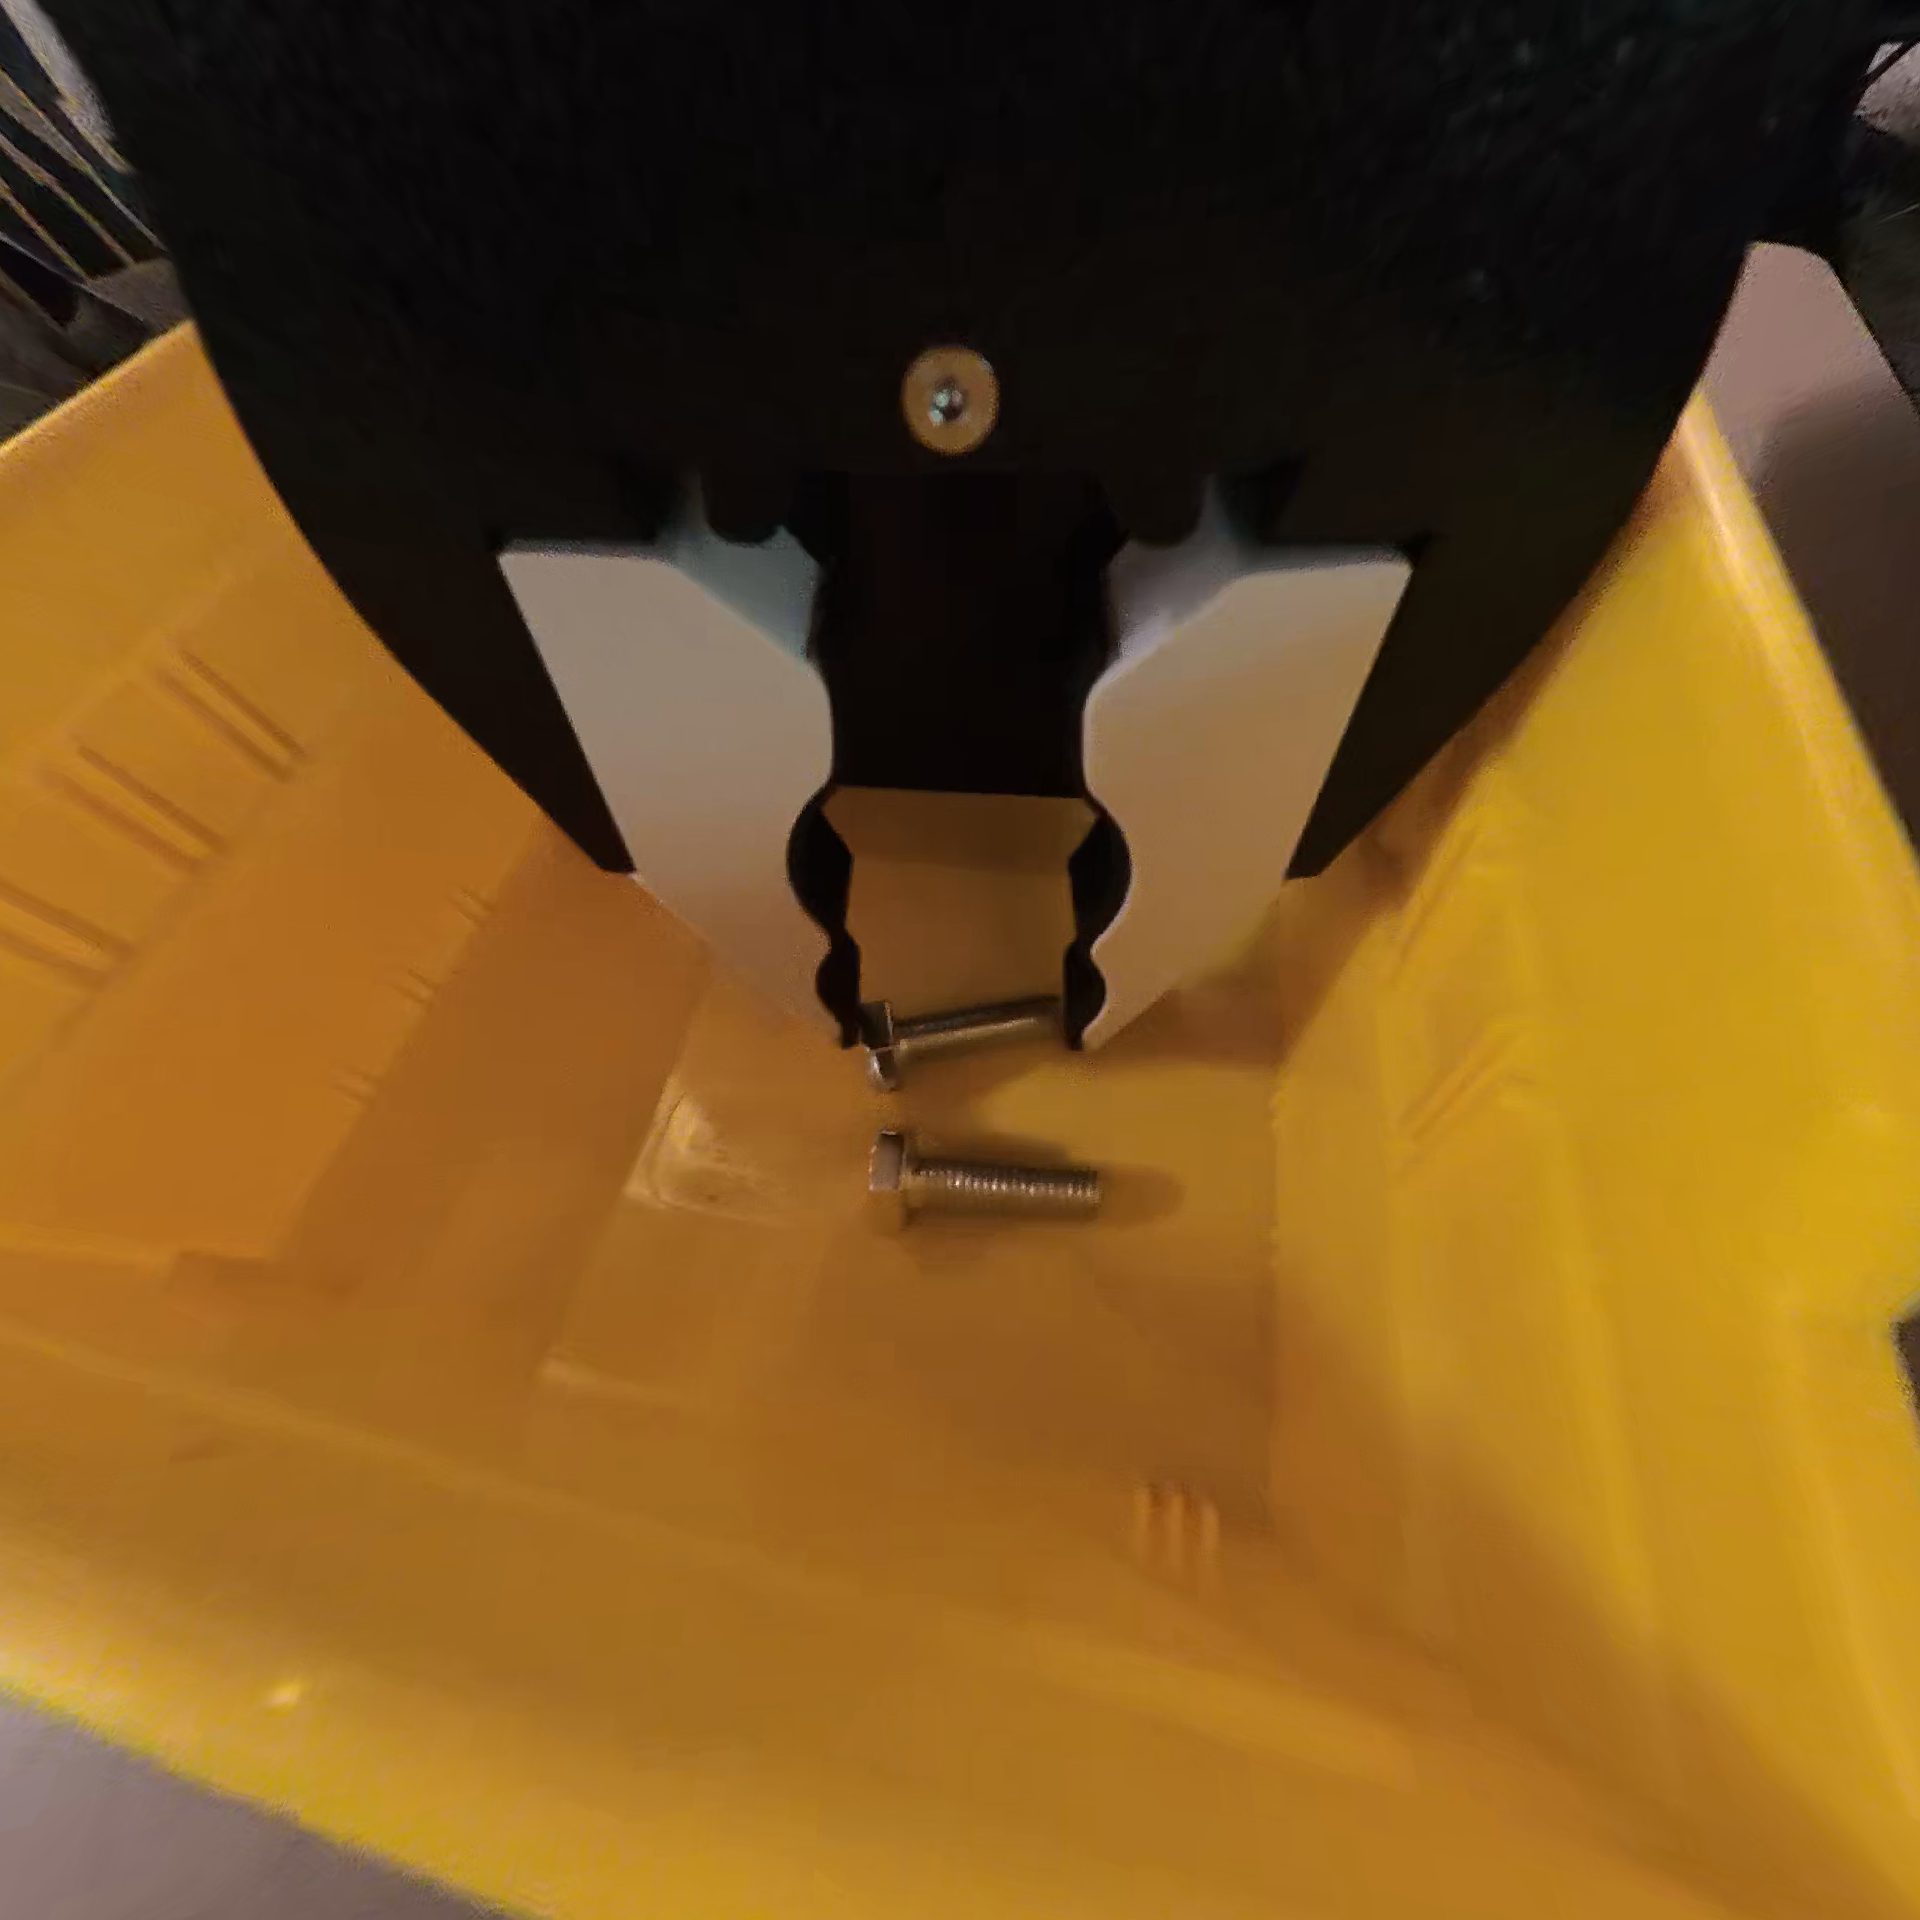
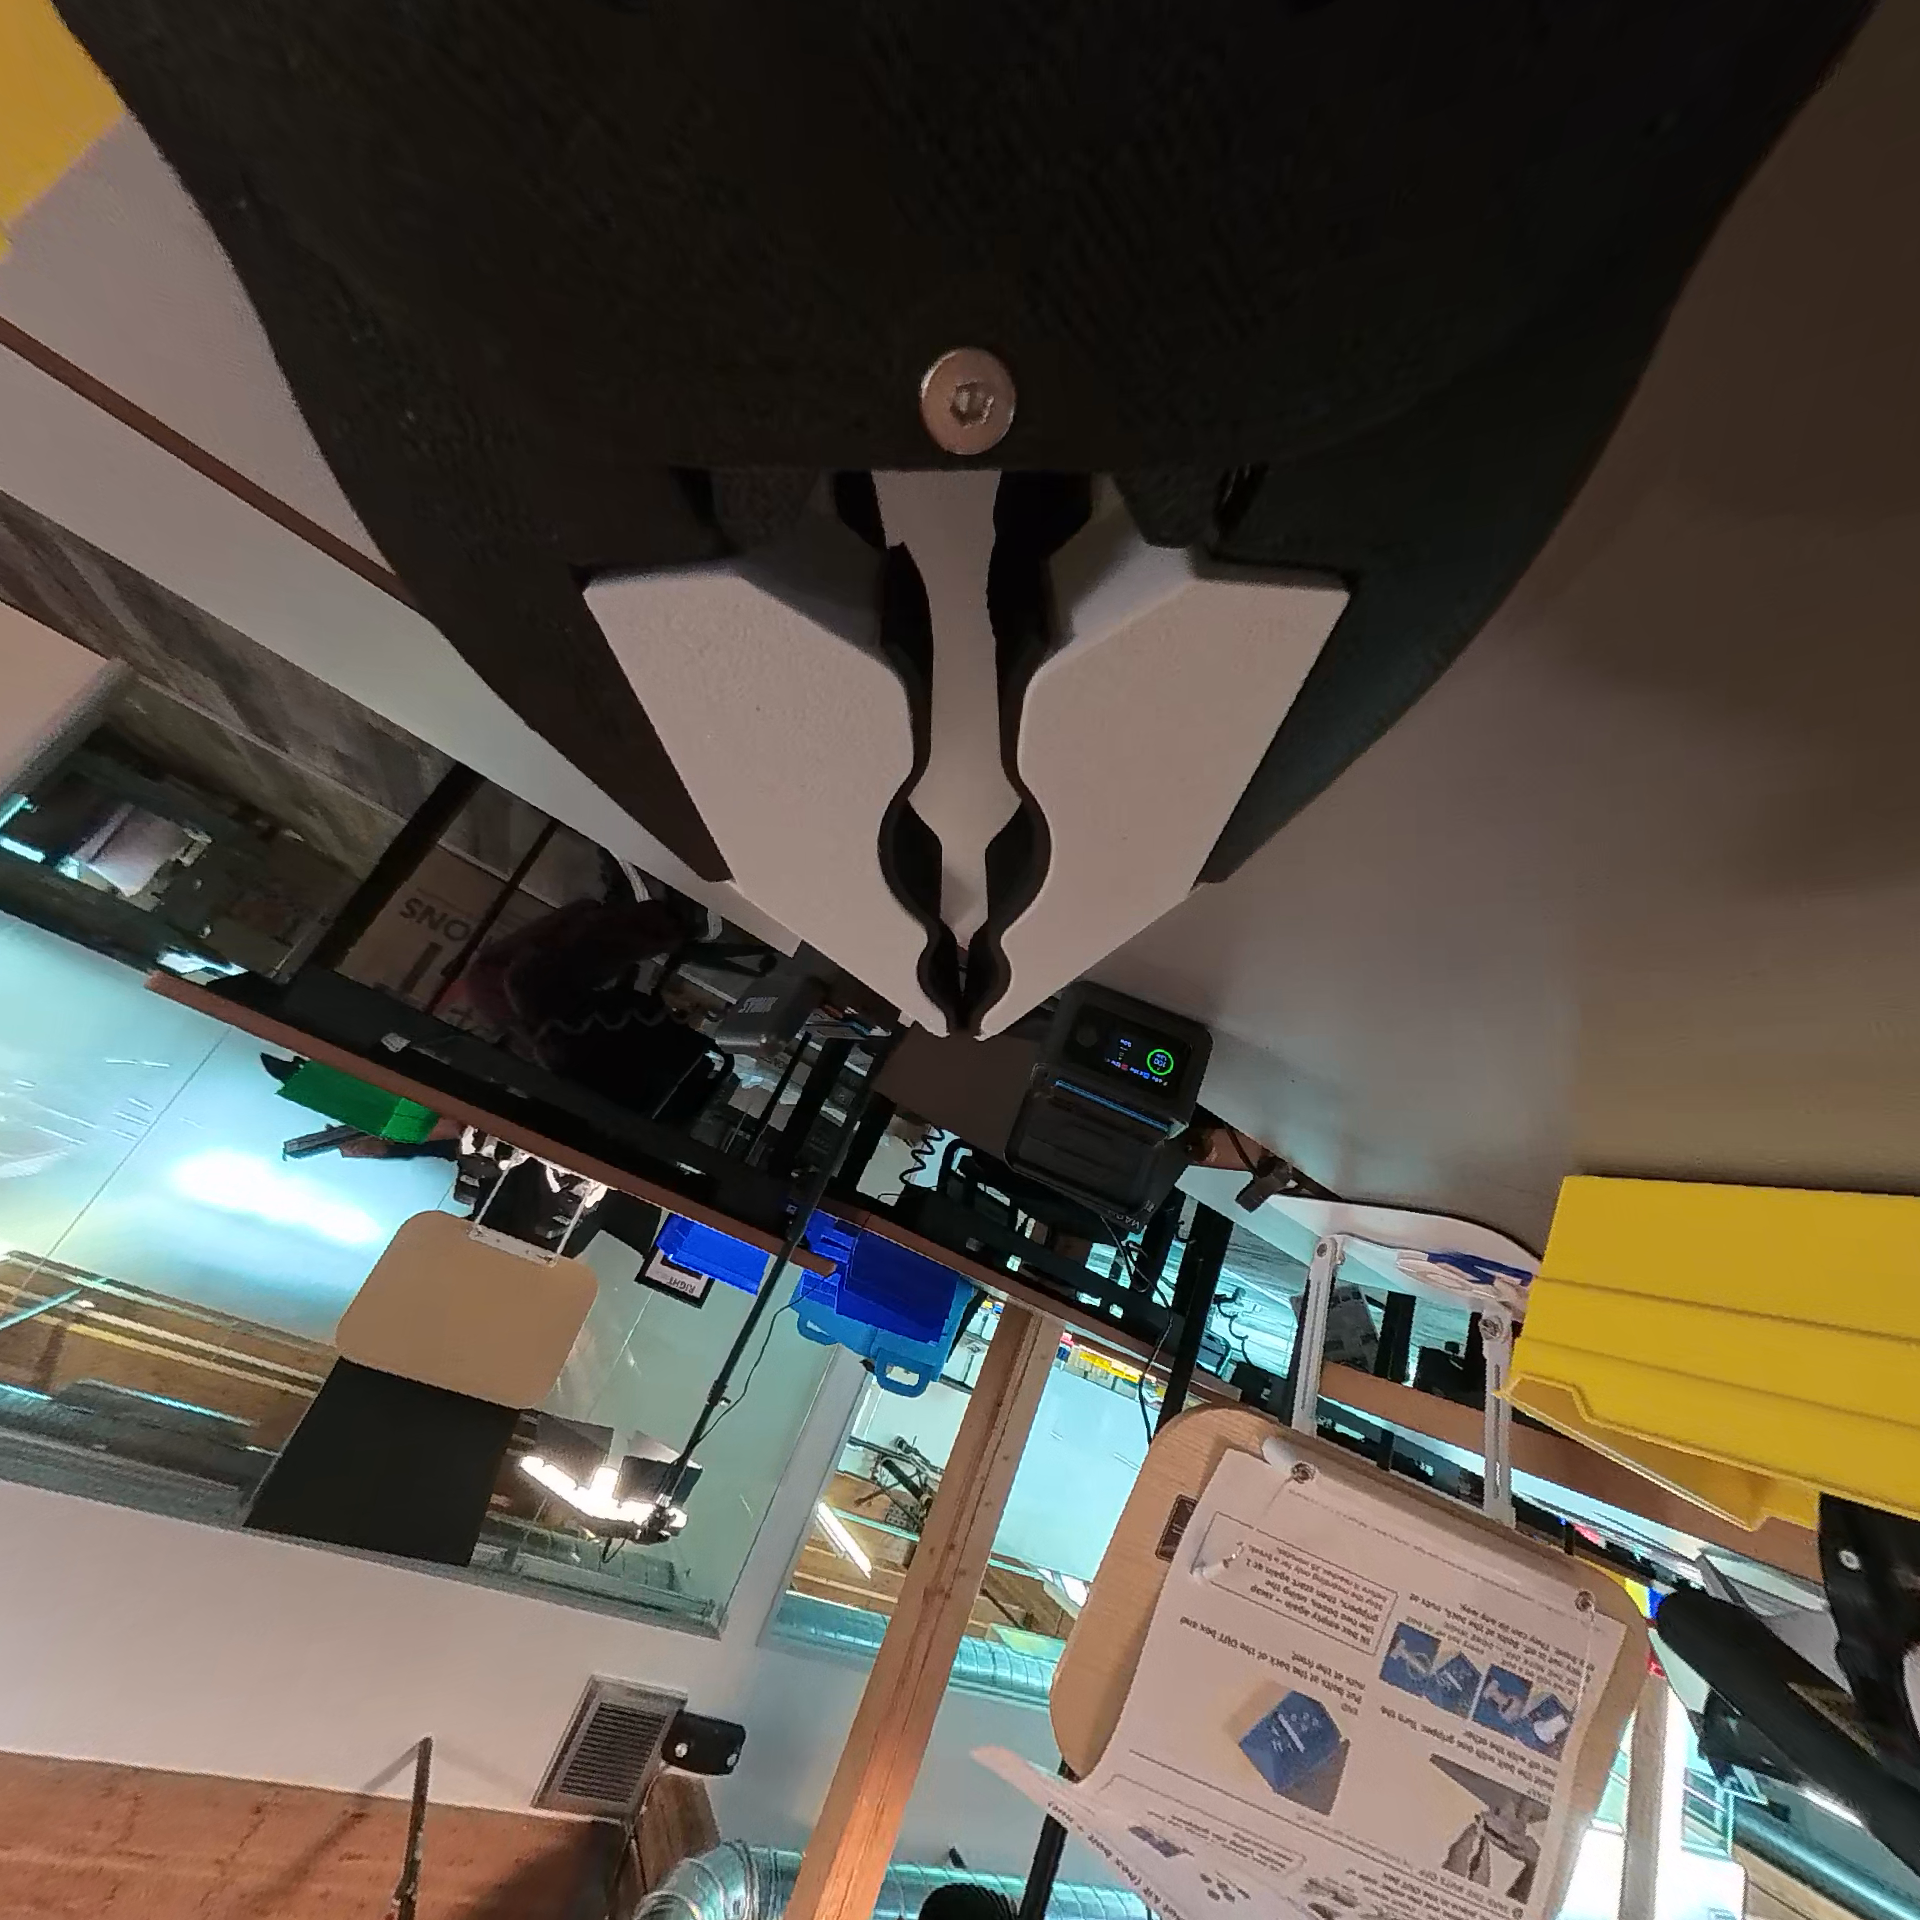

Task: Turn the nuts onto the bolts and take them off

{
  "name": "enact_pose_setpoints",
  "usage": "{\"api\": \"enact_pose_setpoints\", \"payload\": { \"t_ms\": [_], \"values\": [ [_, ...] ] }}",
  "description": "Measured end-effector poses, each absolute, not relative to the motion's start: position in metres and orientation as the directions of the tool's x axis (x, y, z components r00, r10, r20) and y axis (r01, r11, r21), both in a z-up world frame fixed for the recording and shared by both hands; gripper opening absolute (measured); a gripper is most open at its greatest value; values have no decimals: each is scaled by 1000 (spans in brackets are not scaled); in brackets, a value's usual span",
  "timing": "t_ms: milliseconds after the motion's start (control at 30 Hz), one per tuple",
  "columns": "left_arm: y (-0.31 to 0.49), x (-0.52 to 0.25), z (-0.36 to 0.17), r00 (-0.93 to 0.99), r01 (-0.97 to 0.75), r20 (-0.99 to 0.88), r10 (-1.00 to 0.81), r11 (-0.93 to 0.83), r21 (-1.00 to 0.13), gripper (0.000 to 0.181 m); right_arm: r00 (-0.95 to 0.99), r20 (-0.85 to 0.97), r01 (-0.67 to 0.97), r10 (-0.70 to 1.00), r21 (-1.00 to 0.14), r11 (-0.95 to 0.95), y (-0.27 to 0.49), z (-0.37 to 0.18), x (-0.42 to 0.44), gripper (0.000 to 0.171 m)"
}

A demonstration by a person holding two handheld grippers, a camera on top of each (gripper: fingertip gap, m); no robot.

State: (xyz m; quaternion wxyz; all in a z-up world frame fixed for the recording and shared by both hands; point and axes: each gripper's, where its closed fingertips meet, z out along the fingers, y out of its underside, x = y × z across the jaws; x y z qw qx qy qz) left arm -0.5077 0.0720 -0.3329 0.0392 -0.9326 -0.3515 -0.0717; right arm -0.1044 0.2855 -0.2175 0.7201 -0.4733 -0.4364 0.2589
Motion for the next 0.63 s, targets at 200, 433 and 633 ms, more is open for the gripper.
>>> {"api": "enact_pose_setpoints", "payload": {
  "t_ms": [200, 433, 633],
  "values": [
    [71, -506, -328, 773, 630, 143, 619, -775, -54, 37, 481, 377, 35, 792, -911, 412, 285, -217, -107, 0],
    [143, -434, -217, 931, 364, 205, 301, -794, -486, 37, 479, 372, 23, 795, -911, 412, 283, -216, -108, 0],
    [175, -259, -197, 893, -267, 108, -437, -708, -654, 37, 474, 367, 13, 800, -912, 410, 281, -215, -109, 0]
  ]
}}
